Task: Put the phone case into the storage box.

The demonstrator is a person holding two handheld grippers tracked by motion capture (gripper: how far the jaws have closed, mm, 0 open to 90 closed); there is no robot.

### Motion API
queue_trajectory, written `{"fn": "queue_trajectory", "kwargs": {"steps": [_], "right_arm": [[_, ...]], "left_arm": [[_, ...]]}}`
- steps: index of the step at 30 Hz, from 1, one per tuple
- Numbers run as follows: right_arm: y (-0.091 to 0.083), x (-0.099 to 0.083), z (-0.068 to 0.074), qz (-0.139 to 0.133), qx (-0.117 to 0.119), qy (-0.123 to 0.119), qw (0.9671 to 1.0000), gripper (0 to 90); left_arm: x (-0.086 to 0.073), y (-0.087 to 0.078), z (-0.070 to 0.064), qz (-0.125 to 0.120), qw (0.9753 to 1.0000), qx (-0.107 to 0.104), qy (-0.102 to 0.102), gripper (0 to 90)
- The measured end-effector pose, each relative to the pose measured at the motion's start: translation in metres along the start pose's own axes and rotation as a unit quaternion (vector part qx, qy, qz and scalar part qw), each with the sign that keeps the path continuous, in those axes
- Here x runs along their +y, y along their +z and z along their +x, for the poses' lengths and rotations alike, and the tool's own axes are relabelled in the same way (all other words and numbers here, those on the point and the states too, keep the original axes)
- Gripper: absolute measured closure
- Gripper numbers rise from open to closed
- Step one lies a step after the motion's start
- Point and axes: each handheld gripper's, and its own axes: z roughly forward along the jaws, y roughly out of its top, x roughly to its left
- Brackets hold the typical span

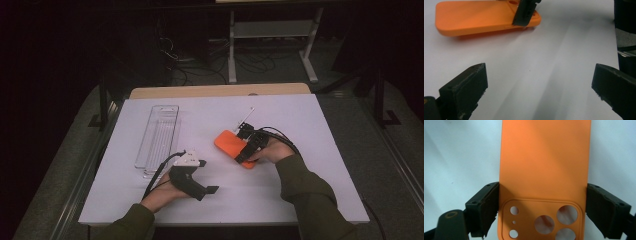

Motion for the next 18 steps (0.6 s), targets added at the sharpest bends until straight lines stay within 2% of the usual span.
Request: {"fn": "queue_trajectory", "kwargs": {"steps": [5,10,15,18], "right_arm": [[-0.008,-0.006,-0.003,-0.006,0.002,-0.002,1.0000,15.4],[-0.015,-0.011,-0.007,-0.011,0.005,-0.003,0.9999,15.3],[-0.021,-0.018,-0.012,-0.011,0.017,-0.015,0.9997,15.4],[-0.029,-0.024,-0.020,-0.012,0.028,-0.016,0.9994,15.4]], "left_arm": [[0.001,-0.002,0.000,-0.006,1.0000,0.003,-0.007,0.0],[0.003,-0.006,0.004,-0.004,0.9999,0.010,0.003,0.0],[0.005,-0.006,0.004,-0.004,0.9999,0.013,-0.005,0.0],[0.007,-0.005,0.004,0.001,0.9999,0.012,-0.004,0.0]]}}
